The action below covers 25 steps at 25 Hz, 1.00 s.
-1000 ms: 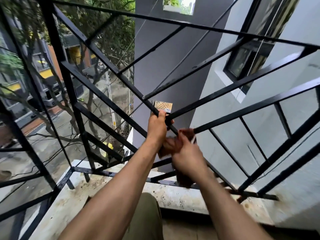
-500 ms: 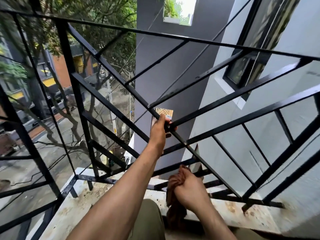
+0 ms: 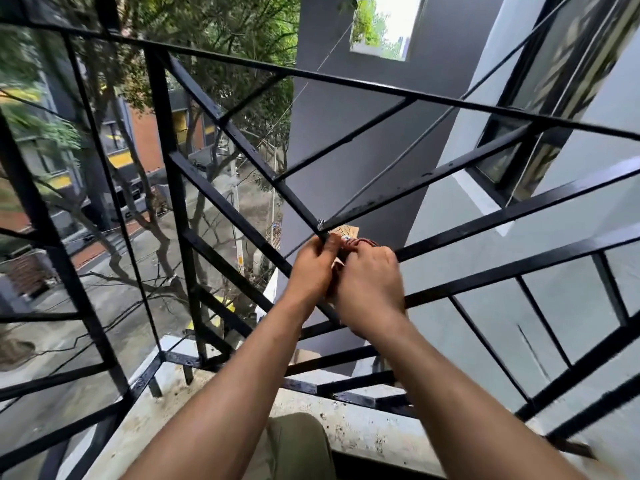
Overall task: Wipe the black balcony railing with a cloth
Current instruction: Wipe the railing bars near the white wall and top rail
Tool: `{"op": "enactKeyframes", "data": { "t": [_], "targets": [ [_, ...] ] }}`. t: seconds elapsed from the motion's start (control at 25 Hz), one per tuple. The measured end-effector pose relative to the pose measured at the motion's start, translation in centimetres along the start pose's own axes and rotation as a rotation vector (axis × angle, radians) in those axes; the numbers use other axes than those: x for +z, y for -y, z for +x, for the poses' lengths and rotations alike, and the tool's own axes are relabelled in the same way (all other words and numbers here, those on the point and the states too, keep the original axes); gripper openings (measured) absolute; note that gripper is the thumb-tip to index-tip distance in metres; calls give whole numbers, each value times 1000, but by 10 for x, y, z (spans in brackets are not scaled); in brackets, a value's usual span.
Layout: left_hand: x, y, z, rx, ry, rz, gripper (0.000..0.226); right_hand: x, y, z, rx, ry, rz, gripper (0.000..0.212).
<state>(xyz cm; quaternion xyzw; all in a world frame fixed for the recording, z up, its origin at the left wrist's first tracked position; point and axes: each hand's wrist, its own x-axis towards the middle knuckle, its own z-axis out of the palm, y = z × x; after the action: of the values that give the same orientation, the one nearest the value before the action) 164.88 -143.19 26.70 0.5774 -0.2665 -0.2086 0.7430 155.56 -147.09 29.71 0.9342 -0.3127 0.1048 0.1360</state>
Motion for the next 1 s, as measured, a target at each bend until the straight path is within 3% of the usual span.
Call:
{"op": "enactKeyframes", "data": {
  "t": [0.08, 0.16, 0.24, 0.28, 0.4, 0.48, 0.56, 0.6, 0.68, 0.76, 0.88, 0.96, 1.0],
  "targets": [
    [2, -1, 1, 26, -15, 42, 31, 6, -17, -25, -106, -143, -24, 37],
    [4, 3, -3, 54, -15, 52, 34, 13, -39, -54, -196, -87, 2, 34],
    [4, 4, -6, 36, -9, 77, 34, 23, -50, -91, -130, 49, 206, 31],
    [2, 3, -6, 34, 0, 76, 32, 23, -56, -102, -35, 31, 394, 34],
    [4, -8, -5, -7, -26, 81, 29, 0, -74, -90, 264, -290, 911, 53],
    [5, -9, -9, -5, -99, 56, 18, -21, -67, -60, 319, -496, 954, 73],
    [1, -14, -10, 32, -149, -11, 7, -35, -44, -26, 332, -572, 958, 86],
    [-4, -19, -10, 51, -155, -68, 14, -39, -33, -11, 314, -594, 962, 93],
    [-9, -35, -5, 34, -160, -189, 33, -45, -26, 9, 256, -593, 841, 103],
    [-7, -48, 4, -39, -213, -131, 46, -41, -33, 13, 202, -551, 458, 100],
    [9, -57, 4, -158, -251, -145, 28, -33, -38, 2, -111, -482, -39, 73],
    [12, -54, 3, -162, -221, -156, 30, -52, -44, 6, -324, -378, -141, 65],
    [12, -51, 5, -161, -226, -149, 26, -68, -52, 11, -317, -339, -170, 60]
  ]
}}
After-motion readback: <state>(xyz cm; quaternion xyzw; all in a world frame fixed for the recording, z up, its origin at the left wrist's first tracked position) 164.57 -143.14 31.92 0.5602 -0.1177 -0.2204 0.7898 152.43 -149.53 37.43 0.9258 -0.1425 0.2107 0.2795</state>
